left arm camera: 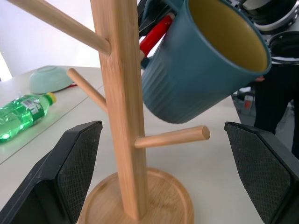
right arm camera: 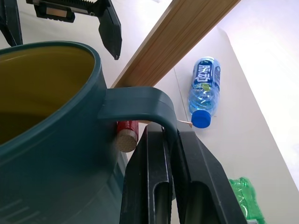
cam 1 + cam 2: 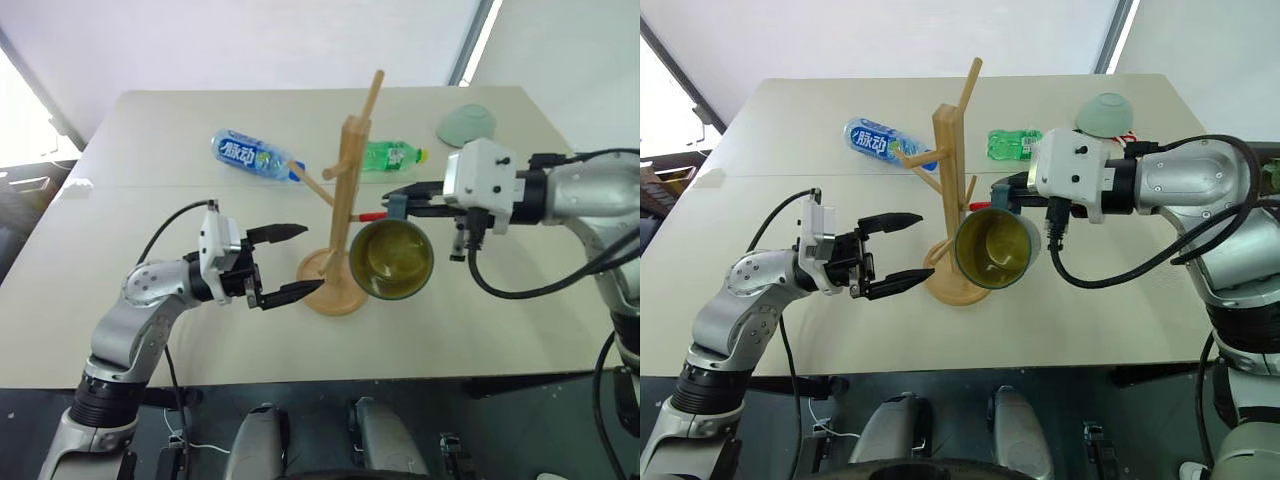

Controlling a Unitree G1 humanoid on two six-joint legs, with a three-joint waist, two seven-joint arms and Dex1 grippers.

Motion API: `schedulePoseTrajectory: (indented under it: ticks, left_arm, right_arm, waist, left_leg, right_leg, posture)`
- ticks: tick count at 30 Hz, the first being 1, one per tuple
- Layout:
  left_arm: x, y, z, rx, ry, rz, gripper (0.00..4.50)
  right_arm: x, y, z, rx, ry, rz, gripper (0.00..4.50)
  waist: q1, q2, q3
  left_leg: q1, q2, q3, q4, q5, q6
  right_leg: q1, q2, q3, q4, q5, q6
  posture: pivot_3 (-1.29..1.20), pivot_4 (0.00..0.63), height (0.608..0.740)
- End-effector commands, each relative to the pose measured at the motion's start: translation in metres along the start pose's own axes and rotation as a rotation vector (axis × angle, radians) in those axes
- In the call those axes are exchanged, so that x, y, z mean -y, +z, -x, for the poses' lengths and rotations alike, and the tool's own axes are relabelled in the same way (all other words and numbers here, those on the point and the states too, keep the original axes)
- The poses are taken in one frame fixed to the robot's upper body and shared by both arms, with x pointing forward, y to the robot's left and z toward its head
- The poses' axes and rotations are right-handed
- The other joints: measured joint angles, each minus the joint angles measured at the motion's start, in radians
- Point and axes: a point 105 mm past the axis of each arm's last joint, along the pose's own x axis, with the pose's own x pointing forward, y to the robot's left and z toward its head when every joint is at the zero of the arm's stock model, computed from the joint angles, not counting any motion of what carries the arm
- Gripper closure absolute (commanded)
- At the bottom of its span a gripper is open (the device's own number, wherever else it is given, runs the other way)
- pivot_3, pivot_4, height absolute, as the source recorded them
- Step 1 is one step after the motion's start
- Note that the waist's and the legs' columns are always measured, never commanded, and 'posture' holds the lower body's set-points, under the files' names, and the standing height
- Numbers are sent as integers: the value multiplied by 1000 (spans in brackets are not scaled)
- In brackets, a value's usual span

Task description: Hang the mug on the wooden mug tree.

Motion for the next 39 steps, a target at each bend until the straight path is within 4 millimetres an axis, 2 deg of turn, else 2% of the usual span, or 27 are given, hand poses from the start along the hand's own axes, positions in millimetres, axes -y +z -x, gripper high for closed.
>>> schedulePoseTrajectory:
  ticks: [1,5,10,13,16,30,39]
  left_arm:
    - [5,27,-3,78,-31,-40,0]
    - [7,36,-3,101,-46,-24,0]
    - [7,38,-3,103,-41,-30,0]
    - [7,38,-3,103,-39,-30,0]
    - [6,38,-3,103,-36,-32,0]
    - [4,35,-3,102,-38,-26,0]
    - [-3,28,4,91,9,4,0]
  right_arm:
    - [6,12,0,15,-27,52,4455]
    - [7,11,-3,14,-27,54,4455]
    - [10,9,-6,11,-35,48,4455]
    - [13,12,-7,20,-49,63,3432]
    - [14,13,-7,15,-50,88,1962]
    - [23,16,17,-5,-90,108,1962]
    - [25,9,46,14,-163,22,1962]
  waist:
    - [0,0,0]
    - [-1,0,0]
    - [-1,0,0]
    - [0,0,0]
    - [0,0,0]
    - [0,0,0]
    - [1,0,0]
  left_leg:
    - [0,0,0,0,0,0]
    - [0,0,0,0,0,0]
    - [0,0,0,0,0,0]
    - [0,-1,0,0,0,0]
    - [0,-1,0,0,0,0]
    - [0,0,0,0,0,0]
    - [0,-1,0,0,0,0]
  right_leg:
    - [0,0,0,0,0,0]
    - [0,0,0,0,0,0]
    - [0,0,0,0,0,0]
    - [0,1,0,0,0,0]
    - [0,1,0,0,0,0]
    - [0,0,0,0,0,0]
    - [0,1,0,0,0,0]
  posture:
    - [0,150,740]
    - [0,150,740]
    - [0,150,740]
    - [0,150,740]
    - [0,150,740]
    - [0,150,740]
    - [0,150,740]
